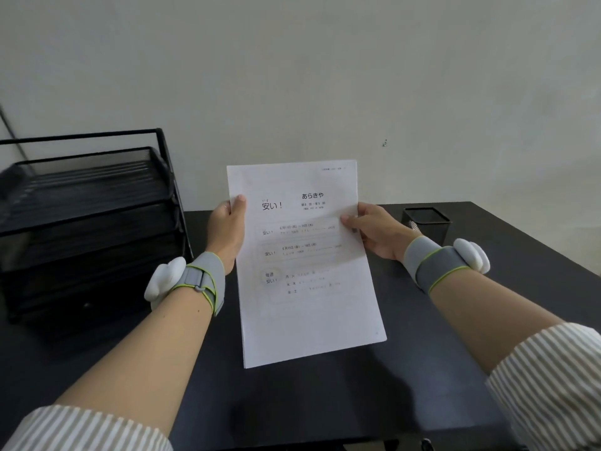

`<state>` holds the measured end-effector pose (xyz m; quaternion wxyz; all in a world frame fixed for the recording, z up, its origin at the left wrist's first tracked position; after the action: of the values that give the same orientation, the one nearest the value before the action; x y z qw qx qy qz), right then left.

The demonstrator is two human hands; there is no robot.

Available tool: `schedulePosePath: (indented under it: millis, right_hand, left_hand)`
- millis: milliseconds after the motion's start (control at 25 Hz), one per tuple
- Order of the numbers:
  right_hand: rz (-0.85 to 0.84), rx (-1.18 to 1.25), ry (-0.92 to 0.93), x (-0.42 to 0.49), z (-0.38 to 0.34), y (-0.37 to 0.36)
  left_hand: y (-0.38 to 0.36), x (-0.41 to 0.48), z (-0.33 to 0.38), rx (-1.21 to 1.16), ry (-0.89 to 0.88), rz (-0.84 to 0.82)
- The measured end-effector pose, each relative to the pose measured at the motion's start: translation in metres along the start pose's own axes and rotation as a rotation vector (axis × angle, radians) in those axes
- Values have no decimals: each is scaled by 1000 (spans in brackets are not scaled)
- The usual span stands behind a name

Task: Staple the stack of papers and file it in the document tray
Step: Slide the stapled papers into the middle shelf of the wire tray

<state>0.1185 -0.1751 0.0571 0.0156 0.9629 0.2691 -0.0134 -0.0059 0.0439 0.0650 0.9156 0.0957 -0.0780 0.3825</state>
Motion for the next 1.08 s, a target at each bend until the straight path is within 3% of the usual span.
schedulePosePath:
  millis: [280,600,1080]
  right_hand:
    - [-6,-50,-75,-9,9,-41]
    - [-188,-97,-172,-23,26,-137]
    - [-352,-132,-241,-35,33,-242]
  left_hand:
    - [41,-31,-37,28,139,91]
    - [142,-67,-69,69,298,333]
    - [244,-79,-66,97,356,499]
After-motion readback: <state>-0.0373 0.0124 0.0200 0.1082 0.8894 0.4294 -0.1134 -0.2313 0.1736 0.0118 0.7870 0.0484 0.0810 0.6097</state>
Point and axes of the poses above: each hand's wrist, its own x-axis towards the middle knuckle, its own y-axis out of the back of the hand, z = x × y, the point moved 4 cm from there along x, towards the middle knuckle, and after that the axes turned 2 degrees about x, right-handed, at the moved point
